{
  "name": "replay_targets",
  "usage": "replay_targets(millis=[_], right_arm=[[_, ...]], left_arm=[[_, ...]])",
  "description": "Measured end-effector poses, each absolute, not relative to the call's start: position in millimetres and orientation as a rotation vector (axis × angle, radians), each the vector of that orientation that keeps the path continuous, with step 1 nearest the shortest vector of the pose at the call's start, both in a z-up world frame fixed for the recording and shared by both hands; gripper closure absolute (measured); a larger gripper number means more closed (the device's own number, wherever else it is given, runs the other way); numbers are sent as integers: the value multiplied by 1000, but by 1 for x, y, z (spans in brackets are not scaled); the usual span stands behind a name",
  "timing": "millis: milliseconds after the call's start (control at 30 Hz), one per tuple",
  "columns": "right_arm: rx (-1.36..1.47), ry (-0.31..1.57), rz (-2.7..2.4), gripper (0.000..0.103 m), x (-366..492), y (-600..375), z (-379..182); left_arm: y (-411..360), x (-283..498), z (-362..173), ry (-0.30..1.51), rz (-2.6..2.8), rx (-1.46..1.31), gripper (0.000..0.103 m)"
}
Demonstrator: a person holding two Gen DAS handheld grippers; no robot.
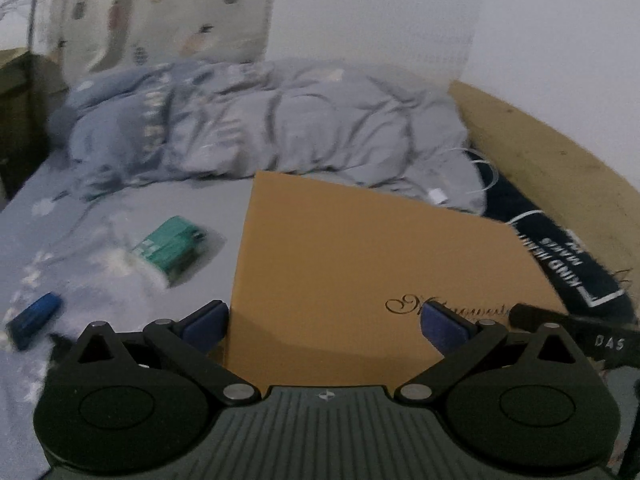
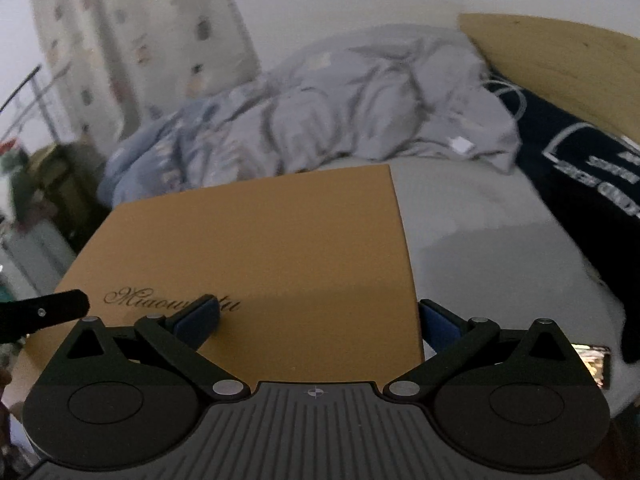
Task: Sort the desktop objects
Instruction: 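Press the left tool against one side of the orange box while the right tool presses the opposite side, then lift the orange box off the sheet clamped between both tools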
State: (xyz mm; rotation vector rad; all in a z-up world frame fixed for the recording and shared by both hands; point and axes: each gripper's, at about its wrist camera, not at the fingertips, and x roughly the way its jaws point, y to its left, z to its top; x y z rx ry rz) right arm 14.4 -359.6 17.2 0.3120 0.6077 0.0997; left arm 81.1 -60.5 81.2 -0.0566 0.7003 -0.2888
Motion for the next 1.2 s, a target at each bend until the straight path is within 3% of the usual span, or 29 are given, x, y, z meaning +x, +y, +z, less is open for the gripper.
replay_targets(millis=[433,1200], right_arm=[[129,655,223,0,6,-279,14],[113,755,252,0,30,-264,-32]], left_arm=[[-5,54,50,784,-130,-112,0],[6,62,9,865,-112,-107,0]])
